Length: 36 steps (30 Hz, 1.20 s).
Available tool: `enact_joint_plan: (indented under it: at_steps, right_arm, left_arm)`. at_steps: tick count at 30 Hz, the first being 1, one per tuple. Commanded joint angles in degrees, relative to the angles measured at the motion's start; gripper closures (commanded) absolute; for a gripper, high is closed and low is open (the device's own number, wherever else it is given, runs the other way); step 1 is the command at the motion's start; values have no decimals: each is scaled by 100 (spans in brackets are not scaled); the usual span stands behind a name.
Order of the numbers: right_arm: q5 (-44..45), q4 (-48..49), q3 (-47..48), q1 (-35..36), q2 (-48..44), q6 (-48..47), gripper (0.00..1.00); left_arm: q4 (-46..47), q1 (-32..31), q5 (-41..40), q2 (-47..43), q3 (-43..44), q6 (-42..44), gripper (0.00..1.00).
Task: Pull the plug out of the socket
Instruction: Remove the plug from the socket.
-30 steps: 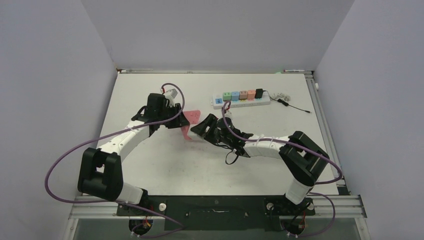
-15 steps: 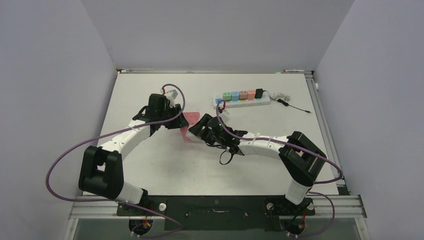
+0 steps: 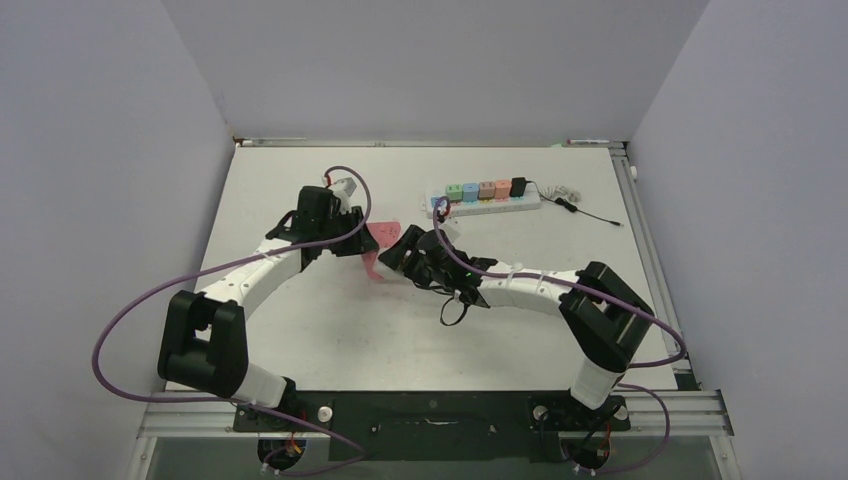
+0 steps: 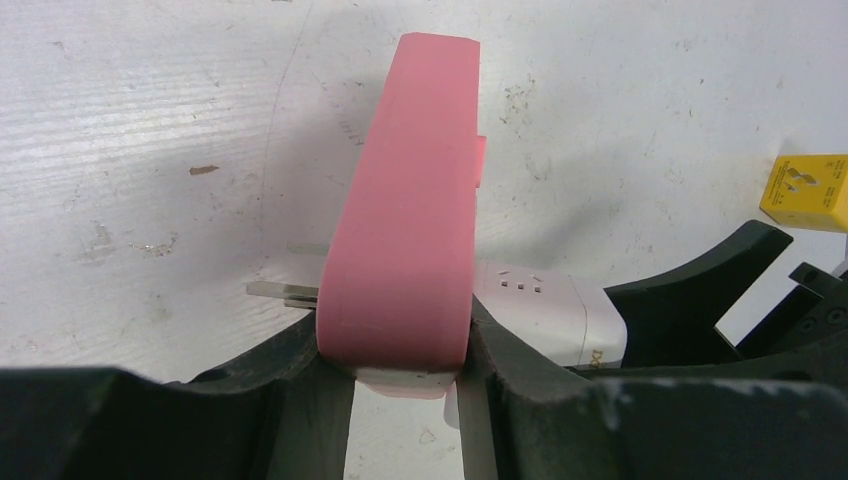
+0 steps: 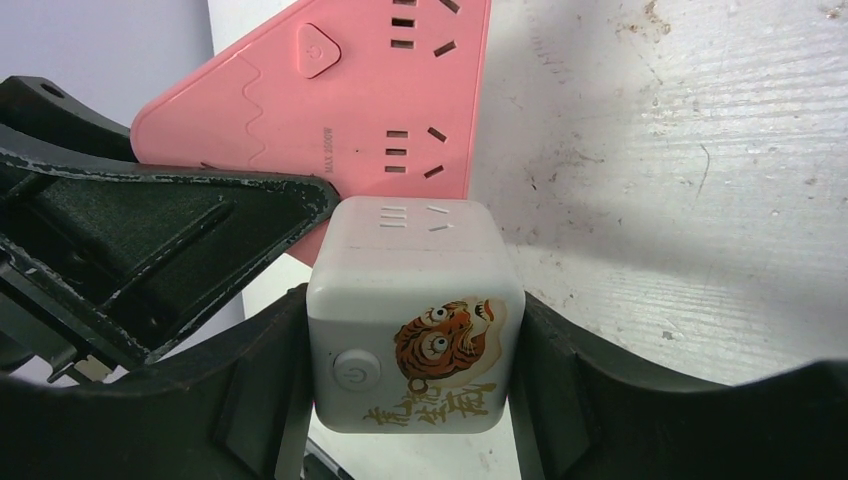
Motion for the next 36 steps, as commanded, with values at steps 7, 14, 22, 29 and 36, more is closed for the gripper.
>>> enact_joint_plan:
  at_steps: [7, 14, 22, 29, 36]
  right_arm:
    - [-1128, 1722, -828, -390, -496, -860, 95]
    - [-1318, 1713, -1093, -584, -719, -887, 95]
    - [-968, 589, -599, -622, -498, -672, 95]
    - [-516, 6, -175, -577, -240, -156, 95]
    - [11, -721, 466, -389, -22, -84, 95]
  left_arm:
    - [132, 3, 581, -85, 202, 166, 100]
    - [188, 66, 738, -54, 189, 116, 100]
    - [158, -26, 278, -195, 80, 133, 100]
    - [32, -283, -231, -226, 78, 219, 100]
    - [-28, -551, -560, -195, 107, 316, 100]
